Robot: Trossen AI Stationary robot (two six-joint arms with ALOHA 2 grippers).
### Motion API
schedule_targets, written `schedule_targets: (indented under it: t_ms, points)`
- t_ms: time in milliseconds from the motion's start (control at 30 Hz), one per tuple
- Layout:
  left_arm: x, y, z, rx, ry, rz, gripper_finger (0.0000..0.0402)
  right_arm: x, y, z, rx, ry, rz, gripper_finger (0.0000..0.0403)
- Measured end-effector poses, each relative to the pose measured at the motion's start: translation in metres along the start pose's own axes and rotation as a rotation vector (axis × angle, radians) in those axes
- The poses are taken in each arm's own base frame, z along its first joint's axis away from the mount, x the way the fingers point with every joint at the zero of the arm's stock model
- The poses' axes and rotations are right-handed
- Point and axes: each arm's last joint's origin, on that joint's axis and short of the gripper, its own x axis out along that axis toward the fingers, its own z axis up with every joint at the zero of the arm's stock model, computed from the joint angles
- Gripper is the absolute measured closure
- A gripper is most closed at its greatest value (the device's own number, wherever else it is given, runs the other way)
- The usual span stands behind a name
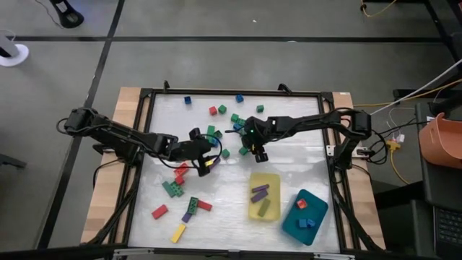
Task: Sort blocks by size
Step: Put the long green block into the yellow bin
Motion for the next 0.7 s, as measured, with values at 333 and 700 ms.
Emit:
schedule_targets:
  t_ms: [333, 700]
  points:
    - [0.000, 0.000, 0.001, -0.007, -0.006, -0.004, 0.0218, 0.015, -0.002, -0.002, -0.034, 0.013, -0.007, 0.0230]
    - [0.000, -0.001, 0.001, -0.010, -0.007, -0.009, 0.0218, 0.028, -0.002, -0.006, -0.030, 0.058, 0.001, 0.0230]
